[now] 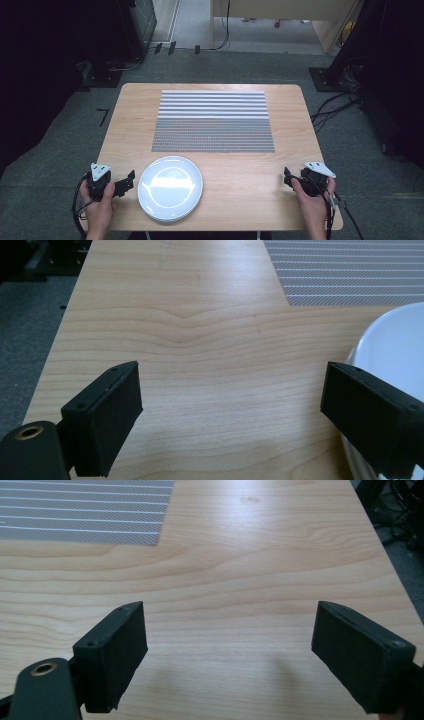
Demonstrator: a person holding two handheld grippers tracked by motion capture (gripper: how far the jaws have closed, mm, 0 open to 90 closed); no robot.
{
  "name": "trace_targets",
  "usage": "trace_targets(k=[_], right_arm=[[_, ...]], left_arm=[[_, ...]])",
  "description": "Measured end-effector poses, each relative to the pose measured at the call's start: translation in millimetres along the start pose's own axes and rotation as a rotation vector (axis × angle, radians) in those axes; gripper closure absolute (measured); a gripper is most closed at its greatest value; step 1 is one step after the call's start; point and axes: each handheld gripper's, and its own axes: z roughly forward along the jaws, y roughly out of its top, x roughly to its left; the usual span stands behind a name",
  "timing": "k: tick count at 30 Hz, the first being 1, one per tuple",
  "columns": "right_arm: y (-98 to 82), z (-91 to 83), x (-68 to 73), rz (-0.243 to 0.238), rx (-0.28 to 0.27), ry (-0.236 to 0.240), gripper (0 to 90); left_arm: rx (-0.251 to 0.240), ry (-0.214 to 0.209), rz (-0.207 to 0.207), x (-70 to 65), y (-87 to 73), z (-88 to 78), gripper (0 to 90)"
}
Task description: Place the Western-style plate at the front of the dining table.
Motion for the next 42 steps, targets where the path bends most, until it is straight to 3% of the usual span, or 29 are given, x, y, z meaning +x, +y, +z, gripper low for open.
trace_targets(k=[15,23,33,35,40,42], right_arm=[[4.1,-10.7,43.5,-0.033,-0.036,0.111,14.2],[16.5,-14.7,82.8,-0.092,-0.062,0.198,14.4],[35.2,-16.8,121.1,-0.097,-0.094,0.278,16.6],[38.6,-16.3,129.4,-0.103,-0.101,0.284,17.8],[45.9,-14.5,150.3,-0.12,-0.101,0.302,19.8],[48.7,-14.0,159.0,-0.136,-0.101,0.297,21.2]], left_arm=[[-0.013,-0.059,0.002,-16.1,-1.7,-7.9,9.3],[-0.026,-0.088,0.027,-27.7,-5.1,-13.0,9.3],[-0.04,-0.124,0.053,-37.1,-8.0,-18.1,9.6],[-0.035,-0.126,0.056,-37.9,-8.5,-17.5,14.8],[-0.016,-0.145,0.045,-37.5,-9.3,-15.3,17.2],[-0.019,-0.141,0.051,-38.4,-9.5,-15.3,23.3]])
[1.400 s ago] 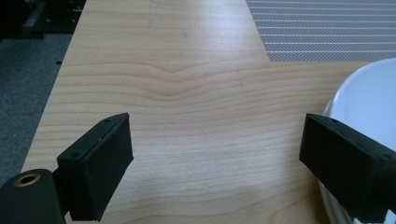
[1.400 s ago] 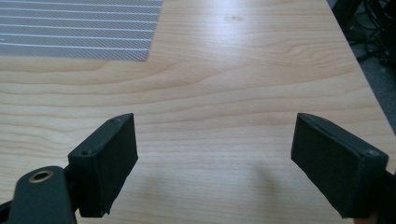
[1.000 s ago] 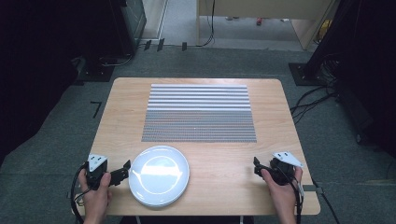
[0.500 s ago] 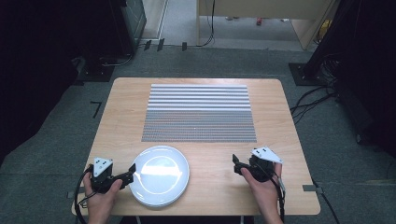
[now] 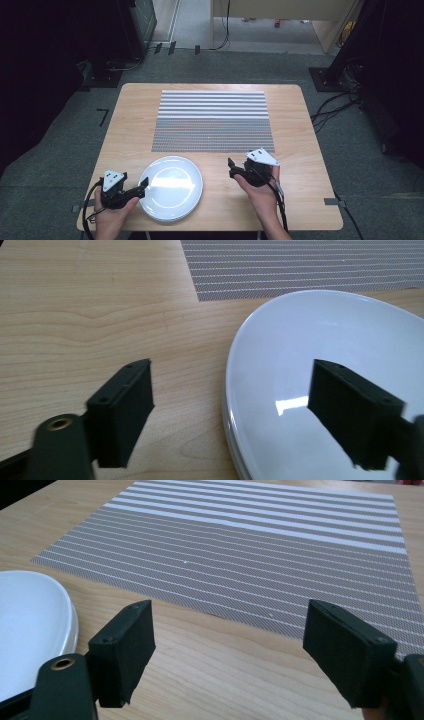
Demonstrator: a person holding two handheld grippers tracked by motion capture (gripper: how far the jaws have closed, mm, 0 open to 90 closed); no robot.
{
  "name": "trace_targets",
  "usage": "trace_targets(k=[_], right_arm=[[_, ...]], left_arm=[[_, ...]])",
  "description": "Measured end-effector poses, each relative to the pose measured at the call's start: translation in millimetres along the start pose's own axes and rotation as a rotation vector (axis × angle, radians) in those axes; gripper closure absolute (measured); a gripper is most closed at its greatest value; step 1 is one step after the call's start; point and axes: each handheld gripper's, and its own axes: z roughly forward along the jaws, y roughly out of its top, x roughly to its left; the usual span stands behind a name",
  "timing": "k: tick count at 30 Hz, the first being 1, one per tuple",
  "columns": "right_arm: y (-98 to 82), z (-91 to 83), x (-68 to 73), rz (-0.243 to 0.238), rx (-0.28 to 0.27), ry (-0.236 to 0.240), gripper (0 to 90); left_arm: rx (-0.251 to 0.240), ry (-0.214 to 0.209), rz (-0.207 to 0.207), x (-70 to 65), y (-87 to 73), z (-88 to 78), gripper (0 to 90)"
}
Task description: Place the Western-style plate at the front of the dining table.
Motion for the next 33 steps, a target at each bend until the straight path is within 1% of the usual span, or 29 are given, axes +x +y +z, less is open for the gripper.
trace_targets(k=[3,4,5,7,9,12,15,16,18,19,20,21,24,27,28,29,30,32,33], right_arm=[[5.7,4.6,9.9,-0.013,0.002,0.0,23.3],[5.7,4.6,9.9,-0.013,0.002,0.0,23.3],[8.8,7.2,15.7,-0.016,0.002,0.012,24.4],[10.8,9.2,21.2,-0.02,0.002,0.014,26.0],[10.4,10.8,26.2,-0.018,0.004,0.015,27.5],[7.2,12.8,30.6,-0.011,0.018,0.017,30.0],[2.2,13.0,31.8,-0.001,0.021,0.023,35.0],[1.2,13.3,31.8,0.0,0.024,0.026,36.5],[-1.6,14.1,31.6,0.007,0.033,0.048,41.5],[-3.2,13.9,32.1,0.011,0.03,0.064,45.1],[-4.8,13.7,33.2,0.012,0.026,0.079,47.7],[-6.2,13.4,35.2,0.01,0.029,0.089,49.4],[-9.1,13.1,40.9,0.002,0.015,0.124,51.9],[-10.6,13.5,44.0,-0.004,0.009,0.136,52.6],[-12.0,14.3,46.1,0.004,0.016,0.16,53.5],[-12.9,14.8,46.9,0.009,0.018,0.174,55.7],[-13.8,15.8,47.6,0.028,0.052,0.19,56.2],[-16.4,17.1,47.9,0.038,0.074,0.183,58.7],[-17.7,17.8,47.6,0.051,0.079,0.193,60.2]], left_arm=[[0.008,-0.011,0.014,-1.2,-1.3,1.6,28.5],[0.008,-0.011,0.014,-1.2,-1.3,1.6,30.3],[0.014,-0.026,0.014,-1.3,-2.1,2.8,31.9],[0.017,-0.038,0.012,-0.9,-2.5,3.3,34.7],[0.021,-0.048,0.016,-0.8,-2.9,3.7,39.2],[0.028,-0.069,0.02,-1.1,-3.4,4.6,46.0],[0.037,-0.091,0.022,-1.5,-4.0,5.7,51.5],[0.04,-0.097,0.025,-1.7,-4.2,6.2,55.4],[0.044,-0.091,0.026,-1.0,-4.5,7.1,59.4],[0.043,-0.098,0.016,0.2,-4.6,7.1,60.8],[0.043,-0.098,0.016,0.2,-4.6,7.1,62.3],[0.044,-0.106,-0.003,3.1,-4.5,6.7,63.9],[0.045,-0.11,-0.01,5.2,-4.5,6.3,67.1],[0.046,-0.106,-0.006,4.9,-4.6,6.2,68.7],[0.046,-0.101,0.001,4.7,-4.8,6.1,69.4],[0.048,-0.102,-0.004,5.0,-4.6,5.8,69.7],[0.046,-0.102,-0.006,5.3,-4.5,5.7,70.1],[0.046,-0.103,-0.007,6.0,-4.5,5.4,71.1],[0.045,-0.104,-0.006,6.0,-4.5,5.5,71.5]])
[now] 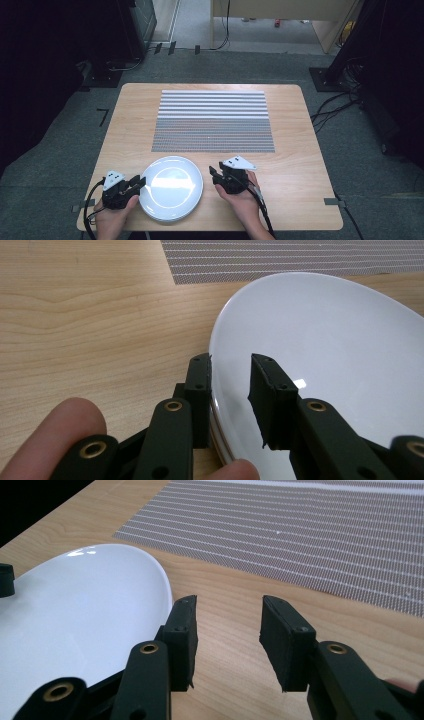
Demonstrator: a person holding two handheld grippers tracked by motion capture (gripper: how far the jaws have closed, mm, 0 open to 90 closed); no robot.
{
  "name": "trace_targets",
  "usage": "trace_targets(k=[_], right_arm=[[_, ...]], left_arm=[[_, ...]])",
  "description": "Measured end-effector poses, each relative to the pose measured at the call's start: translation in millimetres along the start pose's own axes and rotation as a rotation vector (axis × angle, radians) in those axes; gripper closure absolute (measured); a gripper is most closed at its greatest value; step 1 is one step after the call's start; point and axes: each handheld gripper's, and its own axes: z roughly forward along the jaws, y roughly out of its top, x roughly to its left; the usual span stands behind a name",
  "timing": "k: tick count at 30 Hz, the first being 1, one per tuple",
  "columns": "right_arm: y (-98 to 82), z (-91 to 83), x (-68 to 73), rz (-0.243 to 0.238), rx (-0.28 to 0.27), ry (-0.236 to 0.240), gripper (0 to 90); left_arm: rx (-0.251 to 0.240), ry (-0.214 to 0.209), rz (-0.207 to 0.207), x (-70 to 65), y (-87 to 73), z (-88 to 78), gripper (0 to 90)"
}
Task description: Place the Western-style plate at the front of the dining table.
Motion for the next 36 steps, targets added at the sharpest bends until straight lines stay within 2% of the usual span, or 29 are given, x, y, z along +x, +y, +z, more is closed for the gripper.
trace_targets(k=[2,4,7,11,16,20,24,30,31,32,36], right_arm=[[-1.9,1.1,-0.4,0.035,0.015,0.025,62.2],[-3.8,2.5,-0.5,0.051,0.019,0.043,65.6],[-5.6,3.6,-0.1,0.087,0.036,0.094,70.8],[-7.9,6.5,-0.5,0.136,0.067,0.178,73.0],[-11.0,10.3,-0.5,0.178,0.091,0.235,75.9],[-13.4,13.9,-1.0,0.206,0.113,0.239,76.8],[-16.8,17.6,-4.0,0.257,0.135,0.24,77.5],[-19.0,21.0,-6.8,0.325,0.167,0.279,81.2],[-19.0,21.0,-6.8,0.325,0.167,0.279,81.2],[-20.1,22.8,-7.2,0.345,0.175,0.296,81.2],[-22.6,24.7,-6.1,0.365,0.181,0.298,81.4]], left_arm=[[0.002,-0.001,0.002,0.1,-0.2,0.4,71.6],[0.0,0.001,0.002,-0.5,-0.2,0.7,71.7],[-0.001,0.002,0.004,-1.8,-0.4,0.9,71.8],[-0.001,0.001,0.007,-3.1,-0.5,1.4,71.7],[-0.005,-0.002,0.002,-3.0,-0.7,1.9,71.8],[-0.004,0.0,0.006,-3.4,-0.7,1.9,71.9],[-0.004,0.0,0.006,-3.7,-0.8,2.1,72.0],[-0.006,-0.003,0.009,-4.3,-1.0,2.7,72.1],[-0.006,-0.003,0.009,-4.3,-1.0,2.7,72.0],[-0.006,-0.003,0.011,-5.0,-1.1,2.9,72.0],[-0.005,0.002,0.018,-6.3,-1.2,3.2,71.9]])
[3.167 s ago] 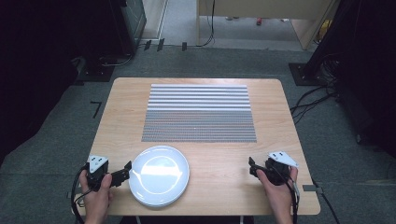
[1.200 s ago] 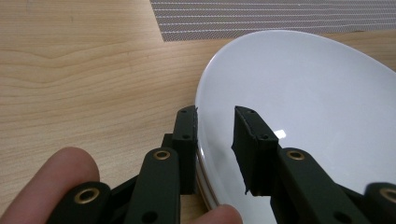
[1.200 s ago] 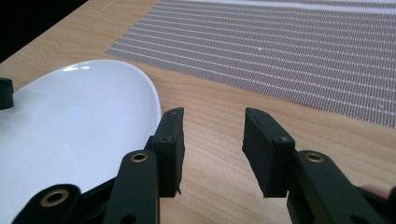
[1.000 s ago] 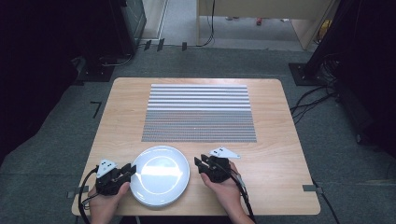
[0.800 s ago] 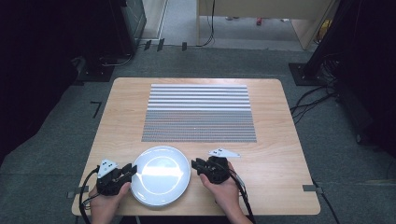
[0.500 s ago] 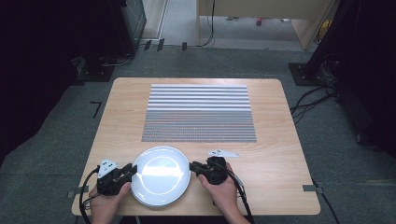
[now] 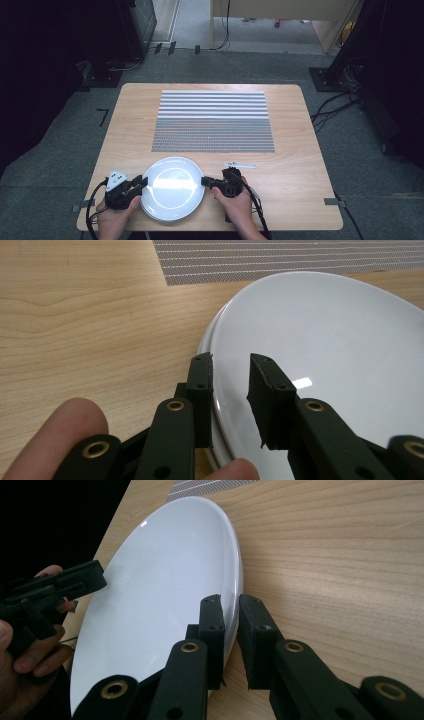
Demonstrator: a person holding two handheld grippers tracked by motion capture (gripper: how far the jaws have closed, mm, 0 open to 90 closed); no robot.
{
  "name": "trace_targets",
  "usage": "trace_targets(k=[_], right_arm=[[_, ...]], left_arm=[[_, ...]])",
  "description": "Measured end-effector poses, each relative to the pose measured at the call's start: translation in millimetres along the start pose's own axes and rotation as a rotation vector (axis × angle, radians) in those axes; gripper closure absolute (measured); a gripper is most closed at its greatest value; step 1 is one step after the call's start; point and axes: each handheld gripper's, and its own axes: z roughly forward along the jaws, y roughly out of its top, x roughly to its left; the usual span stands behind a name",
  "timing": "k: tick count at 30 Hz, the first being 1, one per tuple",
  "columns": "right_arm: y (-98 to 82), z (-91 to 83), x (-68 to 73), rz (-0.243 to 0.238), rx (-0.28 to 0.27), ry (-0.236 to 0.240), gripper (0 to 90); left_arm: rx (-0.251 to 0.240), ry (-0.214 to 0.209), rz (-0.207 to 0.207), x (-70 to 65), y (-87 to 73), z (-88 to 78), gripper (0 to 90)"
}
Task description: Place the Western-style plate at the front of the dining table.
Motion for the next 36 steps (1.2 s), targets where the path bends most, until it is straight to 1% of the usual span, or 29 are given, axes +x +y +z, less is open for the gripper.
trace_targets(k=[3,4,5,7,8,10,14,17,20,22,23,25,27,29,32,33,35,36], right_arm=[[-0.7,0.6,-1.8,0.026,-0.009,0.009,82.1],[-0.7,0.6,-1.8,0.026,-0.009,0.009,82.1],[-3.1,2.2,-2.0,0.033,-0.036,0.011,82.2],[-4.6,2.9,-2.2,0.036,-0.05,0.011,82.3],[-4.8,3.2,-2.8,0.046,-0.051,0.015,82.8],[-3.8,2.5,-4.8,0.105,-0.044,0.03,84.7],[-2.3,0.3,-9.8,0.179,-0.047,0.061,86.6],[-2.0,-0.1,-10.6,0.198,-0.055,0.066,87.1],[-1.5,-0.9,-10.4,0.213,-0.063,0.066,87.4],[-1.1,-1.9,-10.7,0.217,-0.068,0.068,87.6],[-0.7,-3.1,-10.9,0.215,-0.072,0.068,87.7],[0.0,-5.2,-11.1,0.211,-0.078,0.066,87.7],[1.3,-7.9,-12.2,0.198,-0.089,0.061,87.8],[2.7,-10.6,-12.6,0.198,-0.096,0.058,88.0],[5.2,-14.9,-13.1,0.188,-0.102,0.054,88.0],[5.7,-16.1,-13.2,0.184,-0.104,0.052,88.0],[6.6,-18.7,-13.2,0.172,-0.108,0.045,88.0],[7.2,-20.2,-13.1,0.163,-0.111,0.039,88.0]], left_arm=[[-0.002,0.0,-0.001,0.0,-0.1,0.2,71.8],[-0.002,0.0,-0.001,0.0,-0.1,0.2,71.9],[-0.004,0.003,0.001,-0.4,-0.2,0.4,71.9],[-0.004,0.004,0.002,-0.5,-0.2,0.5,71.9],[-0.004,0.003,0.002,-0.5,-0.2,0.5,71.8],[-0.004,0.001,0.002,-0.5,-0.3,0.6,71.8],[-0.002,-0.004,0.005,-0.8,-0.4,1.1,71.4],[0.0,-0.011,0.006,-1.4,-0.5,1.8,70.7],[-0.004,-0.021,-0.003,-0.6,-0.2,1.6,67.7],[-0.012,-0.021,-0.017,1.2,0.2,0.5,64.4],[-0.012,-0.021,-0.017,1.2,0.2,0.5,62.6],[-0.028,-0.016,-0.047,6.2,0.6,-1.8,60.3],[-0.066,-0.027,-0.082,10.1,1.8,-6.5,58.7],[-0.099,-0.034,-0.093,11.5,2.4,-10.5,58.3],[-0.136,-0.058,-0.094,9.5,3.4,-14.4,58.3],[-0.14,-0.068,-0.089,8.1,3.6,-14.7,58.2],[-0.131,-0.096,-0.075,4.3,3.7,-13.5,58.0],[-0.131,-0.096,-0.075,4.3,3.7,-13.5,58.0]])
